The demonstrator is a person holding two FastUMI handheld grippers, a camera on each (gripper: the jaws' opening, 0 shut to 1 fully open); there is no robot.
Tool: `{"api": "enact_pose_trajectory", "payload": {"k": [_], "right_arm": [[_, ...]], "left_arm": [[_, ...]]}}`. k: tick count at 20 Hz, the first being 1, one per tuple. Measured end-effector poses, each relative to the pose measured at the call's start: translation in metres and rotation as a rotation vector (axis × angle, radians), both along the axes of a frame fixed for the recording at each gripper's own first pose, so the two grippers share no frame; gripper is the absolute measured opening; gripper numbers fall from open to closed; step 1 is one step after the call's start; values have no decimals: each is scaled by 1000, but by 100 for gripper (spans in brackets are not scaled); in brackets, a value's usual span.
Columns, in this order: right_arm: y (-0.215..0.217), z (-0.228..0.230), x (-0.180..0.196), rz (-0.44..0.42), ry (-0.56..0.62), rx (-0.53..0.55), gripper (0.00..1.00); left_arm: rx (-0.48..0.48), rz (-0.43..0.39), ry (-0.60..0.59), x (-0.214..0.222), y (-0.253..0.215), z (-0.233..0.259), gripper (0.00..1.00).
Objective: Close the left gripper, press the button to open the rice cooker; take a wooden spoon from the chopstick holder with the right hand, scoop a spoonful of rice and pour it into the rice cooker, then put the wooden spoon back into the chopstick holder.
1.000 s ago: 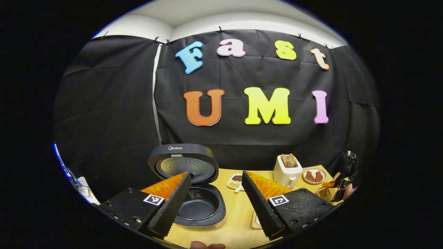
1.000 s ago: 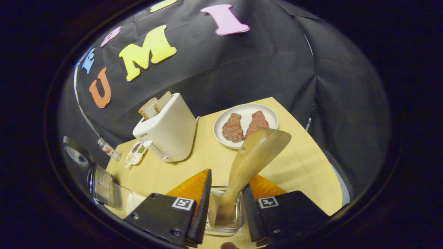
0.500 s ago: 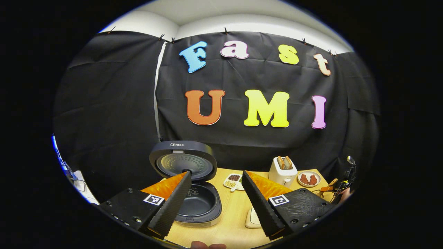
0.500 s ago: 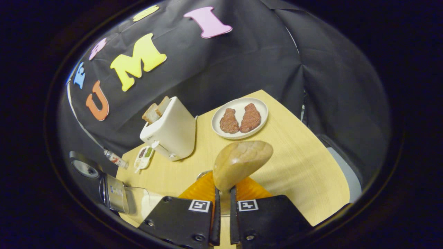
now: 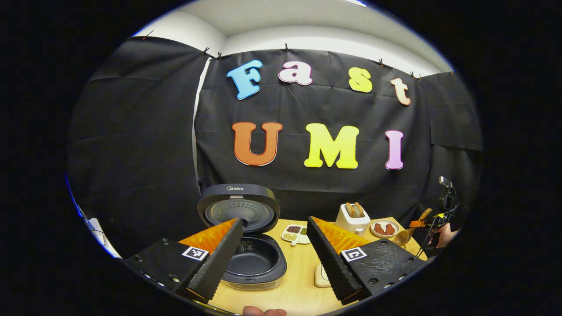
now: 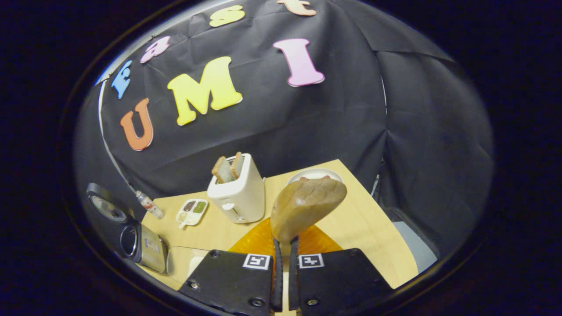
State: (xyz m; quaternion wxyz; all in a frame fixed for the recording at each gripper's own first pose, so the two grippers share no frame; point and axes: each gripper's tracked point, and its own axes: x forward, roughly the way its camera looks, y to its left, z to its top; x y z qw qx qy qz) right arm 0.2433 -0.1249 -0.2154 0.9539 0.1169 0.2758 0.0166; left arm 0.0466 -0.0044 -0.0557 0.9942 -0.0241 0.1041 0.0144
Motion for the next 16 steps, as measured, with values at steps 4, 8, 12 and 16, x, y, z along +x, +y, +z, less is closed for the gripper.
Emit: {"api": "enact_pose_trajectory", "payload": {"k": [4, 8, 12, 16], "right_arm": [[68, 28, -17, 50, -7, 9, 11], [127, 9, -31, 104, 44, 34, 11], [161, -27, -45, 137, 116, 7, 10], [169, -76, -47, 149, 179, -99, 10]], "left_arm": [[-19, -4, -23, -6, 19, 4, 94], [-22, 8, -12, -12, 41, -1, 95], [-19, 33, -20, -16, 64, 2, 94], [-12, 66, -9, -21, 82, -4, 94]]}}
